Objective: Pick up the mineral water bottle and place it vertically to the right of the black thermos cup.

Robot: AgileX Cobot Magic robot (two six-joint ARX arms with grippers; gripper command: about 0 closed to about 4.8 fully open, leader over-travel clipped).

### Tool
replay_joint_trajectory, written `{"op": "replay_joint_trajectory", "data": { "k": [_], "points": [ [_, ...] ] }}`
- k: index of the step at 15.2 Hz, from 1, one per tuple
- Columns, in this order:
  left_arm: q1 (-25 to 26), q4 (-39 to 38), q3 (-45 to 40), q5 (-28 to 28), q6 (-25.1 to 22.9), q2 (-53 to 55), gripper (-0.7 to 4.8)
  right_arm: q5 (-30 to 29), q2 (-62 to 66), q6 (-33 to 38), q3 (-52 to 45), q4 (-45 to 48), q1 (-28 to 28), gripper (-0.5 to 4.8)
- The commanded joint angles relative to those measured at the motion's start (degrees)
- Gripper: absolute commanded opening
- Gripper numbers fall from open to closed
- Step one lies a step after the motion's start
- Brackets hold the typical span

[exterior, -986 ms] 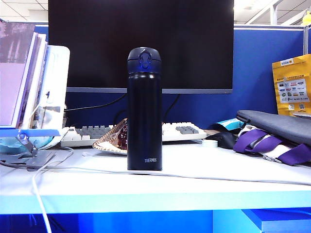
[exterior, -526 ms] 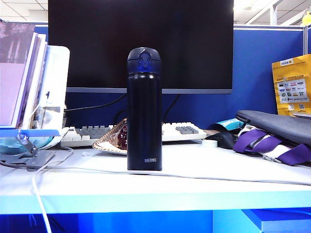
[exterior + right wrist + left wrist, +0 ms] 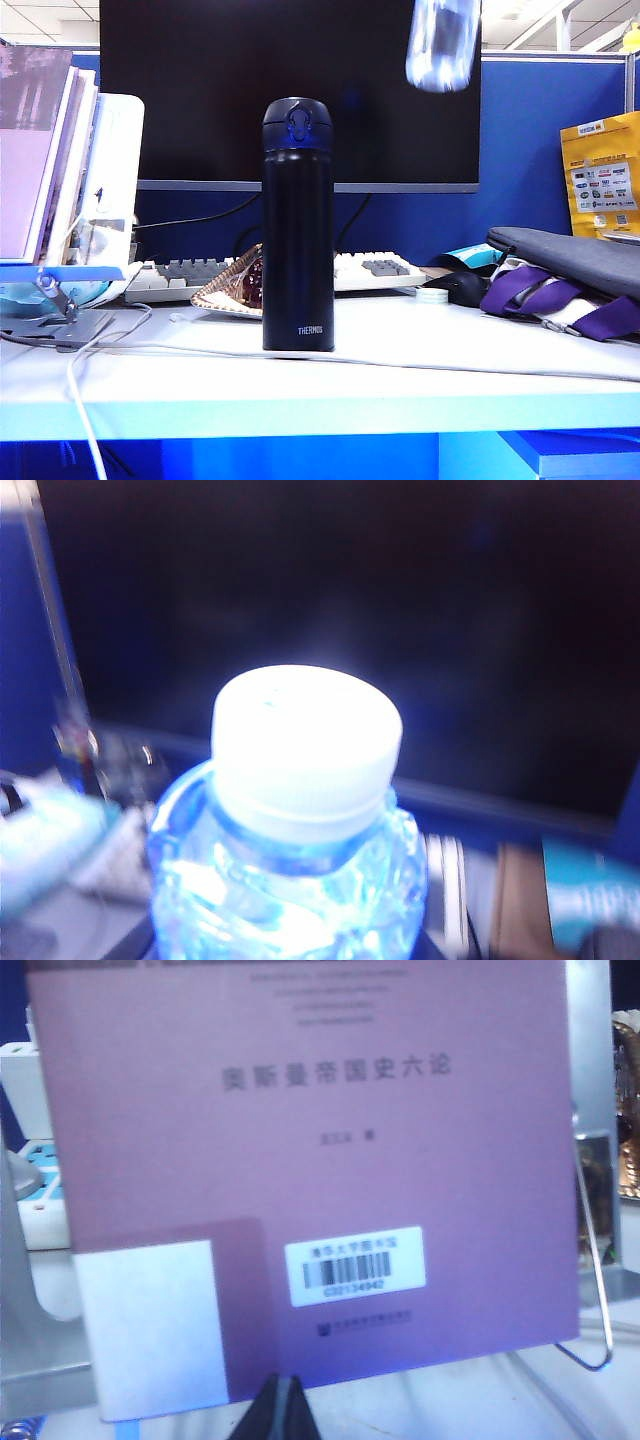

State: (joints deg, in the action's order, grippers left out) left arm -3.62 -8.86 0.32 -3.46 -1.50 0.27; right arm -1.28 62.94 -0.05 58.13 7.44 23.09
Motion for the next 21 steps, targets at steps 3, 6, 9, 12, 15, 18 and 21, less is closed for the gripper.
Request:
{"op": "replay_joint_trajectory", "data": {
  "k": [3, 6, 9, 12, 15, 18, 21],
  "points": [
    [0.11, -0.7, -0.02, -0.17, -0.02, -0.17, -0.05, 1.66, 2.69, 0.63, -5.18, 10.82, 0.0, 2.65],
    [0.11, -0.7, -0.02, -0.17, -0.02, -0.17, -0.05, 1.31, 4.79, 2.01, -10.27, 14.99, 0.02, 2.64],
    [0.11, -0.7, -0.02, -0.17, -0.02, -0.17, -0.05, 1.29, 6.6, 1.99, -12.31, 16.11, 0.46, 2.64],
    [0.11, -0.7, -0.02, -0.17, -0.02, -0.17, -0.05, 1.2, 11.78, 1.9, -14.93, 21.27, 2.19, 2.64],
    [0.11, -0.7, -0.02, -0.17, -0.02, -0.17, -0.05, 1.14, 16.24, 0.63, -15.72, 21.97, 2.75, 2.64],
    [0.13, -0.7, -0.02, -0.2, -0.02, -0.17, -0.05, 1.14, 19.41, 0.44, -15.74, 25.4, 3.28, 2.64],
    [0.11, -0.7, -0.02, -0.2, -0.02, -0.17, -0.05, 1.14, 22.69, 0.0, -15.85, 27.1, 6.21, 2.64]
  ]
}}
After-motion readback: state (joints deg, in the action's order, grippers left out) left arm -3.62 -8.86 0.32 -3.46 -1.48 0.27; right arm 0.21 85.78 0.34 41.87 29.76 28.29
